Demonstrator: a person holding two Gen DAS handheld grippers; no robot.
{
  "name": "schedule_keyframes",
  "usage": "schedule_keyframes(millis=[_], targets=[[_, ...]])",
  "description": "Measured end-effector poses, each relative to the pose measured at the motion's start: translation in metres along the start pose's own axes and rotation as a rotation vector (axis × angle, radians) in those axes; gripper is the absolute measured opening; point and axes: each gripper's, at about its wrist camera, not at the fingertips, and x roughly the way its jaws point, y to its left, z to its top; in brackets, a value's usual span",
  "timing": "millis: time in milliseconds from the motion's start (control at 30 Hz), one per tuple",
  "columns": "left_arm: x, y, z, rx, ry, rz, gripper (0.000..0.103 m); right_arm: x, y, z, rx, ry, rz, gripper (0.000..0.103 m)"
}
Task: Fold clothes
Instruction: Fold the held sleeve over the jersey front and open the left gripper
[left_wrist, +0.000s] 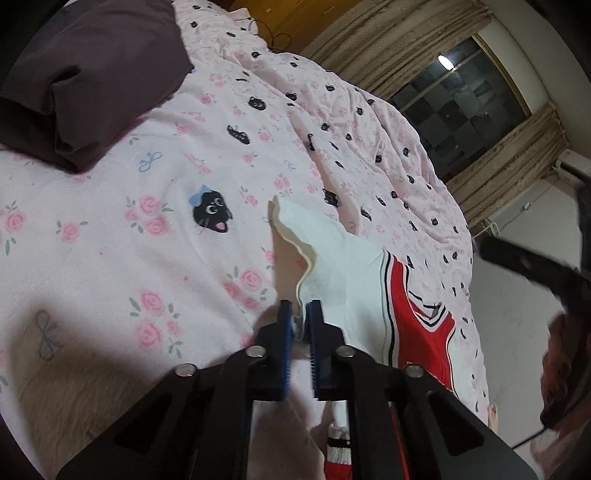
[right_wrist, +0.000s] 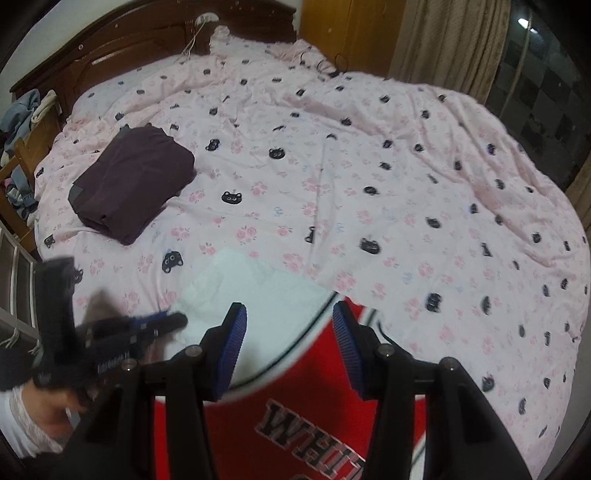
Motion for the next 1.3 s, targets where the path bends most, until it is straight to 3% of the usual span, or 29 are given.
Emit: schedule_keyframes(millis=[233, 467, 733, 767, 800, 867, 933, 1133, 1300], targets=[[-0.005, -0.005, 0.001, 0.025, -0.019, -0.013, 0.004, 0.072, 0.044, 0.056, 0.033, 0.188, 0.039, 0.05], [-0.006, -0.006, 0.002, 0.034, -0.012, -0.037, 0.004, 0.132, 0.081, 0.062, 0.038, 0.384, -0.033, 0.05], [-0.008, -0.006, 0.003, 0.03, -0.012, -0.056, 0.004, 0.152, 0.105, 0.056, -0.019, 0.424, -0.103, 0.05], [-0.008, -0.007, 0.003, 0.032, -0.013, -0.059, 0.004, 0.152, 0.106, 0.055, -0.028, 0.425, -0.11, 0.044], [-0.009, -0.008, 0.004, 0.034, -0.014, -0.062, 0.004, 0.154, 0.106, 0.055, -0.033, 0.435, -0.115, 0.03], [-0.01, -0.01, 0.004, 0.045, -0.018, -0.067, 0.004, 0.157, 0.104, 0.055, -0.034, 0.458, -0.114, 0.013], [-0.012, -0.013, 0.005, 0.057, -0.022, -0.069, 0.004, 0.152, 0.097, 0.056, -0.01, 0.442, -0.097, 0.011], [-0.02, -0.027, 0.008, 0.131, -0.021, -0.078, 0.004, 0.104, 0.06, 0.065, 0.152, 0.281, -0.005, 0.008], [-0.023, -0.047, 0.003, 0.244, 0.009, -0.086, 0.004, 0.054, 0.015, 0.033, 0.341, 0.145, 0.078, 0.008]])
